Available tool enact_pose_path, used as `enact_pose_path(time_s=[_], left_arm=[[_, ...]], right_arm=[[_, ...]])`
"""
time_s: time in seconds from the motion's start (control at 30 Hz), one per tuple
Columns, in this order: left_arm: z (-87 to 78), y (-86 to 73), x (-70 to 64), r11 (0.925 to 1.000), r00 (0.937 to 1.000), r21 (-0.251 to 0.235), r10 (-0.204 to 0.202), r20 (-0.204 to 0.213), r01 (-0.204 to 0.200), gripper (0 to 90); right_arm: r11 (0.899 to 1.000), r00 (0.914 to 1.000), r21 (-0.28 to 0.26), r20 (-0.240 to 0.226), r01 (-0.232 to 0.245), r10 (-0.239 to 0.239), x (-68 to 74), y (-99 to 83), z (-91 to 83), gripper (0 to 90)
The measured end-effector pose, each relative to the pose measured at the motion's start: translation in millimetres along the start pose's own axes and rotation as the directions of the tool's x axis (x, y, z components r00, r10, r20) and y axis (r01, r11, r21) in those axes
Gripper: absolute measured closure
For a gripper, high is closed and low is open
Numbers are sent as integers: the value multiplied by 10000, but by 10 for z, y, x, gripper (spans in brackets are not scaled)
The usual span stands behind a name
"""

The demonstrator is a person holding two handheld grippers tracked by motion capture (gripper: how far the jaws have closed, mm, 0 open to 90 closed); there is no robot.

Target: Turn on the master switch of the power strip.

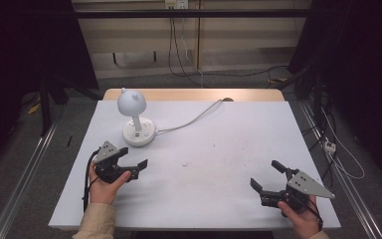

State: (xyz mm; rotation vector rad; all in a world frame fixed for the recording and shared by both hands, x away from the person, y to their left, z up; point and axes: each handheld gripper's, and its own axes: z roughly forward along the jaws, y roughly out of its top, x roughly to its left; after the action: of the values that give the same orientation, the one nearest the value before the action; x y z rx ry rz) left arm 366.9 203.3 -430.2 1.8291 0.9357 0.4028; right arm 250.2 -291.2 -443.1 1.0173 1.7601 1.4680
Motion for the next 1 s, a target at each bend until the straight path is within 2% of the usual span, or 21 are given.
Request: enact_pose_path(time_s=[0.6, 1.0], left_arm=[[-149, -95, 34, 10000, 9999, 40, 62, -102, -62, 102], [-273, -185, 63, 10000, 9997, 12, -84, -244, 84, 95]], right_arm=[[10000, 10000, 35, -5, 6, -6, 7, -1, 3, 52], [10000, 10000, 63, -15, -4, 4, 4, -4, 5, 52]])
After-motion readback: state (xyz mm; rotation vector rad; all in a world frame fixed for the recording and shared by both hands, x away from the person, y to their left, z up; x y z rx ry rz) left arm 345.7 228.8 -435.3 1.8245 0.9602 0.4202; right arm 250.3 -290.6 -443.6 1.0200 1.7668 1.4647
